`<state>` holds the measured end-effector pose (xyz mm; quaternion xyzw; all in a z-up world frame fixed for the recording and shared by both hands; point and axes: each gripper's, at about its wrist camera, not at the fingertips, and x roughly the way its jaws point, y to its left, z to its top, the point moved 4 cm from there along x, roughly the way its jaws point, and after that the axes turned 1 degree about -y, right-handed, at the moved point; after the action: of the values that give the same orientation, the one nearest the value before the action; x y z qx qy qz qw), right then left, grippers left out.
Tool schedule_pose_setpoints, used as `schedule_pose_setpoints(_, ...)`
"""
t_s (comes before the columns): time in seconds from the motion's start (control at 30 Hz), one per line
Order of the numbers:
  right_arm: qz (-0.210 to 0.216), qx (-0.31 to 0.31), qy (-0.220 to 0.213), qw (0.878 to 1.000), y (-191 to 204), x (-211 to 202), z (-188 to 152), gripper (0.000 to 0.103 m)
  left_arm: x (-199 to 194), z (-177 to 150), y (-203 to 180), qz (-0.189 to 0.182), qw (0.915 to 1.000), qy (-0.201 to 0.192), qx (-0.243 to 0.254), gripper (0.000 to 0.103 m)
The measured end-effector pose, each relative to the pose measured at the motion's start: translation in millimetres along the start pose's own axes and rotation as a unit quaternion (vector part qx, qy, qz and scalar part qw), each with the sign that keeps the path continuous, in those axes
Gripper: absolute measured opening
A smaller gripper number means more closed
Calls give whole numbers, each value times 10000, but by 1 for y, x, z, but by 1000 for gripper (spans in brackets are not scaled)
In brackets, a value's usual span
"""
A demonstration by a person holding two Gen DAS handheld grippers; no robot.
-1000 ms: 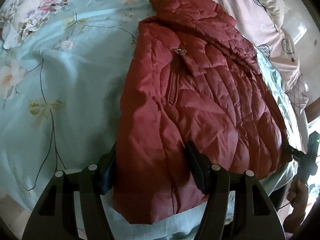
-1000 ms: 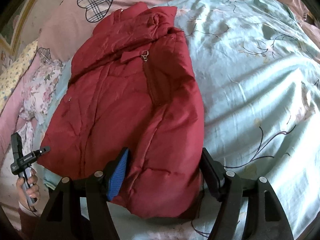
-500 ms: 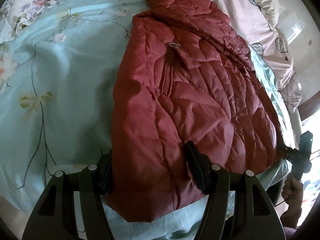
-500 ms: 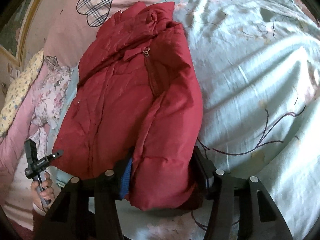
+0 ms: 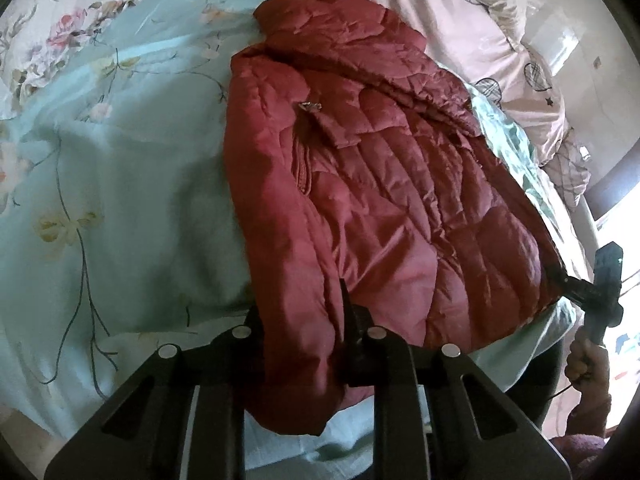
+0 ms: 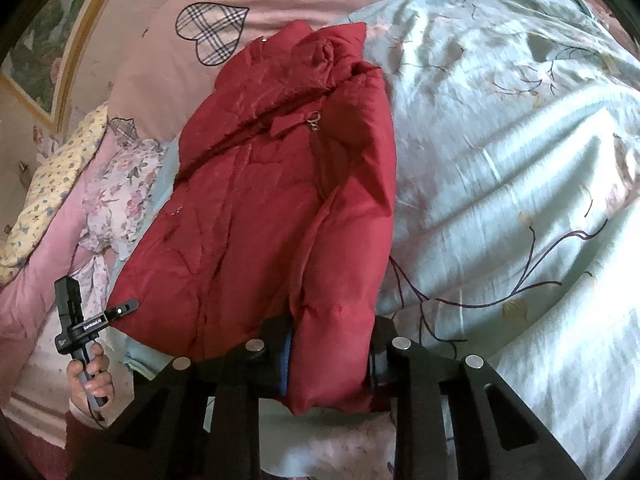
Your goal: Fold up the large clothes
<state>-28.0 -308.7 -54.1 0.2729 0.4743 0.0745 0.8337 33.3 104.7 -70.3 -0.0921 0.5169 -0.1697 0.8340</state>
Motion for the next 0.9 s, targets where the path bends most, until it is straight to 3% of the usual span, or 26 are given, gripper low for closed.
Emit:
schedule_pose_setpoints(0.37, 594, -201, -339, 9975, 16, -31, 15, 23, -28, 19, -6, -194, 9990, -346, 190, 15)
schedule_pose_setpoints(0.67, 904, -270, -869, 9917, 26, -48, 59, 22, -59, 69, -5, -524, 9923, -1120, 44, 15)
schedule_pose_setpoints(0.9, 996, -367, -1257, 9864, 39, -44, 105, 22, -64, 108, -15, -452, 9875, -1504, 128, 15)
